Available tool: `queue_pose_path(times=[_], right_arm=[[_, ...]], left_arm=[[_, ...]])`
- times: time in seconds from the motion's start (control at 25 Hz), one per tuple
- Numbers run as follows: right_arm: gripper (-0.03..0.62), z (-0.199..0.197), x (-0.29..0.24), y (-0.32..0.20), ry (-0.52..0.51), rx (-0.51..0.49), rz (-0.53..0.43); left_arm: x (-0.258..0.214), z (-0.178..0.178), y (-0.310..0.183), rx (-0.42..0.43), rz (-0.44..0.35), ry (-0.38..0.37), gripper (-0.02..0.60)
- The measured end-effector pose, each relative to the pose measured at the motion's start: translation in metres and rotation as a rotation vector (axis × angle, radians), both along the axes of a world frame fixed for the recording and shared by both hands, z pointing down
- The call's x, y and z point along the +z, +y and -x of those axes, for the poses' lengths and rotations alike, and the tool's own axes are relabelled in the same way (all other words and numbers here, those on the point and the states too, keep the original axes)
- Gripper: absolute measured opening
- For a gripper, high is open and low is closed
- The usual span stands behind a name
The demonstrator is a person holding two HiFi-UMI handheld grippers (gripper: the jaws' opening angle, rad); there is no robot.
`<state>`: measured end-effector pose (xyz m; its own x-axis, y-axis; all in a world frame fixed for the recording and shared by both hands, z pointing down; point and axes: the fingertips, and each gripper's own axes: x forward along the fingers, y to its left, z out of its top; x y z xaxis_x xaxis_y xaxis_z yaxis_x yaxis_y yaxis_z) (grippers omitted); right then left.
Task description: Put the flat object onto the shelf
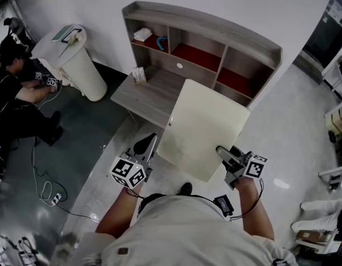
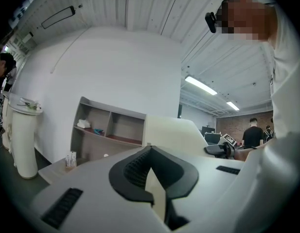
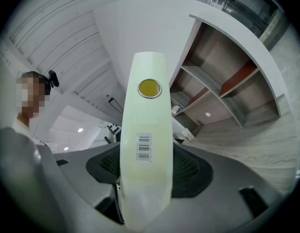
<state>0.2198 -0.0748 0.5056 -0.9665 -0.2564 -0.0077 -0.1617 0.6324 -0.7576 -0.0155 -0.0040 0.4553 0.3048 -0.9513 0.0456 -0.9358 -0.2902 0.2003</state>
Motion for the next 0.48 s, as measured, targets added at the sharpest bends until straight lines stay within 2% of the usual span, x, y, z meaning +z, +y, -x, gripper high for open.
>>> queue_pose_path(times=[0.24,0.48], right_arm=[[0.282,-0.005,-0.006,-0.035,-0.016,0.009,-0.021],[0.282,0.003,-0.002,-0.066,-0.001,0.057,-0.009]], left_arm=[[0.001,-0.013,-0.040,0.033,0.001,-0.003,0.015],[0.006,0.001,-0.078,0.066,0.002,0.009,0.014]])
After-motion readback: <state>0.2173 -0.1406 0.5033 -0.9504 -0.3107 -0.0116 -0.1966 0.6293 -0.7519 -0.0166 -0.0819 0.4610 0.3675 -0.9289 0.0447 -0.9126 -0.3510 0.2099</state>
